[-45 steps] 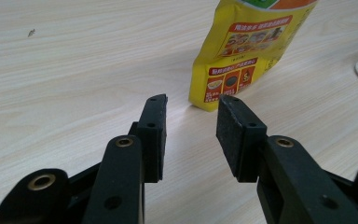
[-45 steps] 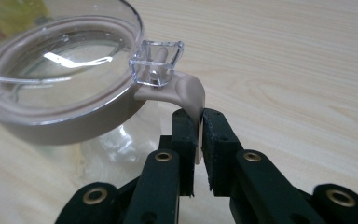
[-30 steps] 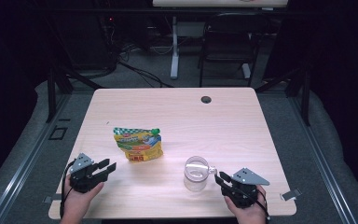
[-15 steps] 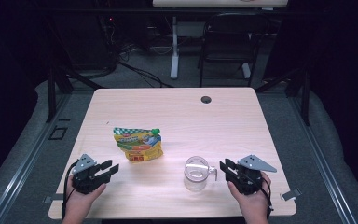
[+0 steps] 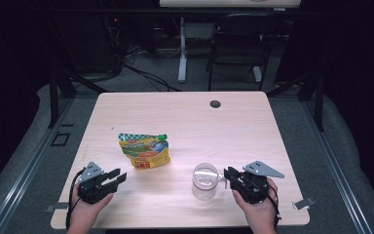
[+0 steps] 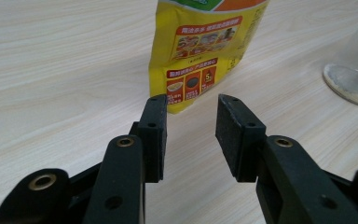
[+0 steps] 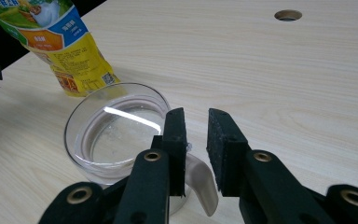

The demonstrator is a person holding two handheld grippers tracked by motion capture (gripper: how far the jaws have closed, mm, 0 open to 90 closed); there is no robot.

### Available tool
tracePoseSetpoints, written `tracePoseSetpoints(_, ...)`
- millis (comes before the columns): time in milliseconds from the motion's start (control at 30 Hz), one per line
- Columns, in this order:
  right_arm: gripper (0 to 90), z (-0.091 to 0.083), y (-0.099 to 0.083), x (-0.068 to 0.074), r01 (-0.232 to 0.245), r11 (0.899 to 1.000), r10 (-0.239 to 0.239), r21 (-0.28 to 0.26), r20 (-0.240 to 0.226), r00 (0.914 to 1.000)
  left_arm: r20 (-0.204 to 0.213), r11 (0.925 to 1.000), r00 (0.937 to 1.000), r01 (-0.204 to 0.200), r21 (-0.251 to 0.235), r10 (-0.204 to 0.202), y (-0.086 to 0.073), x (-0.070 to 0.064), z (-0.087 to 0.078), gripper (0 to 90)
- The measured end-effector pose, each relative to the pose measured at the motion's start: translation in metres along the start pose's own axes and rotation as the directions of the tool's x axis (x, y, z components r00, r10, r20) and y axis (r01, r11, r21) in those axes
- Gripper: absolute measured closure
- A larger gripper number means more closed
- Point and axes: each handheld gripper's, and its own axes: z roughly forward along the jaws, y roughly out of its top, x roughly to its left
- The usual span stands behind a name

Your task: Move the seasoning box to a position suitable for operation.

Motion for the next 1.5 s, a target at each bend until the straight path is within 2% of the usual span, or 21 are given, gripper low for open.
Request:
tracePoseSetpoints(133, 77.5, 0.003, -0.001, 0.001, 0.001, 1.0, -0.001, 0.001, 0.0, 1.0, 0.011, 1.0, 0.9999, -0.001, -0.004, 0.001, 0.001, -0.002, -0.001, 67.0)
tracePoseSetpoints(467, 80.0, 0.006, -0.003, 0.001, -0.005, 1.0, 0.005, 0.015, -0.012, 0.9999, 0.023, 0.9994, 0.9992, -0.034, -0.004, 0.034, 0.003, -0.01, -0.001, 72.0)
tracePoseSetpoints(667, 84.7, 0.005, -0.005, 0.002, 0.003, 1.0, -0.003, 0.012, -0.022, 0.9997, 0.029, 0.9995, 0.9991, -0.031, 0.003, 0.031, 0.005, -0.014, -0.001, 77.4)
tracePoseSetpoints(833, 85.6, 0.005, -0.005, 0.003, 0.004, 1.0, -0.003, 0.006, -0.024, 0.9997, 0.04, 0.9983, 0.9976, -0.057, 0.009, 0.057, 0.007, -0.02, 0.001, 80.8)
tracePoseSetpoints(967, 86.7, 0.005, -0.006, 0.003, 0.006, 1.0, -0.005, 0.002, -0.022, 0.9997, 0.061, 0.9959, 0.9944, -0.088, 0.023, 0.087, 0.01, -0.028, 0.006, 85.0)
tracePoseSetpoints(1000, 86.8, 0.004, -0.006, 0.002, 0.003, 1.0, -0.003, 0.003, -0.026, 0.9997, 0.078, 0.9952, 0.9927, -0.094, 0.026, 0.092, 0.011, -0.032, 0.008, 86.7)
tracePoseSetpoints(1200, 87.1, 0.004, -0.006, 0.001, -0.002, 1.0, 0.002, 0.005, -0.035, 0.9994, 0.121, 0.9935, 0.9876, -0.106, 0.042, 0.1, 0.016, -0.045, 0.018, 89.8)
tracePoseSetpoints(1233, 87.2, 0.004, -0.007, 0.0, -0.008, 1.0, 0.008, 0.003, -0.038, 0.9992, 0.135, 0.9908, 0.984, -0.124, 0.054, 0.116, 0.019, -0.05, 0.022, 89.9)
tracePoseSetpoints(1333, 87.2, 0.004, -0.007, 0.0, -0.014, 1.0, 0.014, 0.001, -0.042, 0.999, 0.144, 0.9894, 0.9817, -0.133, 0.057, 0.124, 0.021, -0.057, 0.026, 90.0)
tracePoseSetpoints(1433, 87.1, 0.004, -0.007, -0.001, -0.016, 1.0, 0.016, 0.0, -0.044, 0.9989, 0.176, 0.9857, 0.9737, -0.157, 0.06, 0.145, 0.026, -0.069, 0.032, 90.0)
tracePoseSetpoints(1467, 87.0, 0.004, -0.007, -0.001, -0.021, 1.0, 0.021, 0.0, -0.046, 0.9987, 0.192, 0.9839, 0.969, -0.169, 0.056, 0.156, 0.028, -0.075, 0.036, 90.0)
tracePoseSetpoints(1500, 87.0, 0.004, -0.007, -0.001, -0.021, 1.0, 0.021, 0.0, -0.046, 0.9987, 0.192, 0.9839, 0.969, -0.169, 0.056, 0.156, 0.028, -0.075, 0.036, 90.0)
